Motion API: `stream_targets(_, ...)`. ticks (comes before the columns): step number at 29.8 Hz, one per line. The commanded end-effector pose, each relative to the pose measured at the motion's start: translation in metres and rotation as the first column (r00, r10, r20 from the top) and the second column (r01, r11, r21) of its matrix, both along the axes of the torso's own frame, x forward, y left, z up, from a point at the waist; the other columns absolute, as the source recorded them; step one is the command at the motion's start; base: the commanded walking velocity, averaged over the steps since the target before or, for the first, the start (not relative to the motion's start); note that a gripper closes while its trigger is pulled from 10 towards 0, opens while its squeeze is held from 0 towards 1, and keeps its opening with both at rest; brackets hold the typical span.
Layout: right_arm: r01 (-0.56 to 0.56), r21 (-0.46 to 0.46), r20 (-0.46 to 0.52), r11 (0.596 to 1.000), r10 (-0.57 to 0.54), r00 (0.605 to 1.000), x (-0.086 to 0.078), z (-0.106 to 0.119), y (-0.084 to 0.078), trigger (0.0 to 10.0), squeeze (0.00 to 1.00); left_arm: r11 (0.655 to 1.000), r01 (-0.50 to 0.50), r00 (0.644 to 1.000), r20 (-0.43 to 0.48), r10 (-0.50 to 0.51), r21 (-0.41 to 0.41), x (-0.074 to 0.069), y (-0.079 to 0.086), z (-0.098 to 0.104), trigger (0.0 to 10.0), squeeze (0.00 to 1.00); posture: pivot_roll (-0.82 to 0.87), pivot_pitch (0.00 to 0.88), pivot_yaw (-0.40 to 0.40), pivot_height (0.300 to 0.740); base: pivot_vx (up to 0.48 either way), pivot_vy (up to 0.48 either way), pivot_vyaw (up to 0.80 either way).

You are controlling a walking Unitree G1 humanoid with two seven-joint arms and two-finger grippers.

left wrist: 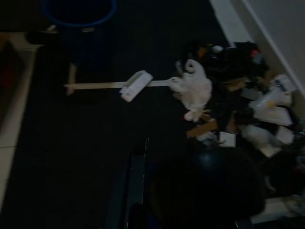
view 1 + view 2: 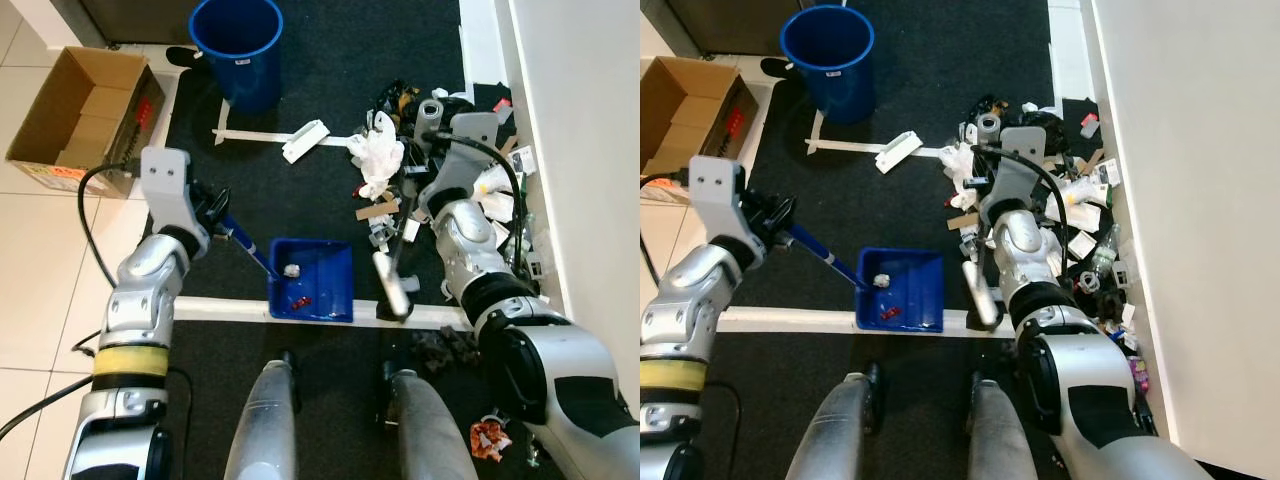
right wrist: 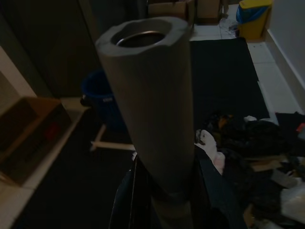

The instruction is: Sweep floor

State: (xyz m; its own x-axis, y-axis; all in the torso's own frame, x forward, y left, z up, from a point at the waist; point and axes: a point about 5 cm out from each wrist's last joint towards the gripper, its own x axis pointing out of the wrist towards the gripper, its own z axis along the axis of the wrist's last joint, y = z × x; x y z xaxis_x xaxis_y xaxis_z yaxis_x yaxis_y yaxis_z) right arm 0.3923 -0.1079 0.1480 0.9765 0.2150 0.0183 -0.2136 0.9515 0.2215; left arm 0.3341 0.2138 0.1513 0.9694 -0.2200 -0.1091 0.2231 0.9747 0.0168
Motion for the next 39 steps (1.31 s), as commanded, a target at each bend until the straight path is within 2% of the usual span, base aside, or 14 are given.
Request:
stream_targets(1,-0.008,0.101,-0.014,0.995,0.009,1.0,-0.004,-0.007,0.005,10.0,0.0,0.998,0.031,0.998,-0.059,-0.034,-0.05,0.0,-0.008,-0.014,10.0,0.0,0.08,0.259,-0.006,0.74,0.0,0.0,0.0)
stream_targets(4,0.009,0.101,0.015,0.995,-0.011,1.0,-0.003,-0.003,-0.002,10.0,0.0,0.998,0.032,0.997,-0.065,-0.035,-0.046,0.003,-0.01,-0.015,10.0,0.0,0.06,0.243,0.001,0.74,0.0,0.0,0.0)
stream_targets(7,0.056,0.007,0.074,0.998,-0.056,0.996,-0.003,0.002,-0.018,10.0,0.0,0.998,0.037,0.997,-0.065,-0.04,-0.047,0.006,-0.014,-0.015,10.0,0.0,0.04,0.232,0.009,0.74,0.0,0.0,0.0)
stream_targets(11,0.107,-0.013,0.124,0.994,-0.104,0.987,-0.003,0.009,-0.036,10.0,0.0,0.998,0.048,0.997,-0.057,-0.05,-0.05,0.008,-0.017,-0.014,10.0,0.0,0.04,0.229,0.011,0.74,0.0,0.0,0.0)
stream_targets(16,0.254,-0.065,0.263,0.965,-0.228,0.937,-0.006,0.038,-0.075,10.0,0.0,0.992,0.125,0.991,-0.047,-0.126,-0.033,0.005,-0.028,-0.008,10.0,0.0,0.01,0.21,0.024,0.74,0.0,0.0,0.0)
stream_targets(18,0.261,-0.072,0.271,0.963,-0.233,0.934,-0.006,0.039,-0.076,10.0,0.0,0.991,0.133,0.99,-0.047,-0.134,-0.032,0.005,-0.029,-0.008,10.0,0.0,0.01,0.21,0.024,0.74,0.0,0.0,0.0)
stream_targets(21,0.383,-0.16,0.315,0.91,-0.321,0.893,-0.012,0.043,-0.096,10.0,0.0,0.984,0.181,0.983,-0.024,-0.181,-0.006,0.001,-0.034,0.004,10.0,0.0,0.0,0.2,0.038,0.74,0.0,0.0,0.0)
stream_targets(24,0.383,-0.16,0.315,0.91,-0.321,0.893,-0.012,0.043,-0.096,10.0,0.0,0.984,0.181,0.983,-0.024,-0.181,-0.006,0.001,-0.034,0.004,10.0,0.0,0.0,0.2,0.038,0.74,0.0,0.0,0.0)
stream_targets(25,0.433,-0.182,0.352,0.883,-0.353,0.867,-0.015,0.054,-0.107,10.0,0.0,0.98,0.201,0.979,-0.021,-0.201,-0.007,-0.001,-0.036,0.008,10.0,0.0,0.0,0.198,0.042,0.74,0.0,0.0,0.0)
stream_targets(29,0.483,-0.245,0.403,0.841,-0.365,0.839,-0.018,0.07,-0.122,10.0,0.0,0.98,0.199,0.979,-0.039,-0.199,-0.003,-0.001,-0.038,0.003,10.0,0.0,-0.01,0.199,0.038,0.74,0.0,0.0,0.0)
stream_targets(30,0.483,-0.245,0.403,0.841,-0.365,0.839,-0.018,0.07,-0.122,10.0,0.0,0.98,0.199,0.979,-0.039,-0.199,-0.003,-0.001,-0.038,0.003,10.0,0.0,-0.01,0.199,0.038,0.74,0.0,0.0,0.0)
stream_targets(35,0.572,-0.326,0.367,0.753,-0.457,0.81,-0.025,0.061,-0.152,10.0,0.0,0.981,0.196,0.979,-0.058,-0.195,-0.004,-0.002,-0.04,-0.002,10.0,0.0,-0.01,0.202,0.03,0.74,0.0,0.0,0.0)
stream_targets(38,0.584,-0.338,0.362,0.738,-0.471,0.804,-0.026,0.057,-0.156,10.0,0.0,0.981,0.196,0.979,-0.064,-0.195,-0.001,-0.002,-0.041,-0.003,10.0,0.0,-0.01,0.202,0.028,0.74,0.0,0.0,0.0)
stream_targets(39,0.61,-0.35,0.334,0.711,-0.514,0.79,-0.03,0.047,-0.164,10.0,0.0,0.981,0.196,0.975,-0.108,-0.194,0.012,0.0,-0.042,-0.01,10.0,0.0,-0.01,0.204,0.028,0.74,0.0,0.0,0.0)
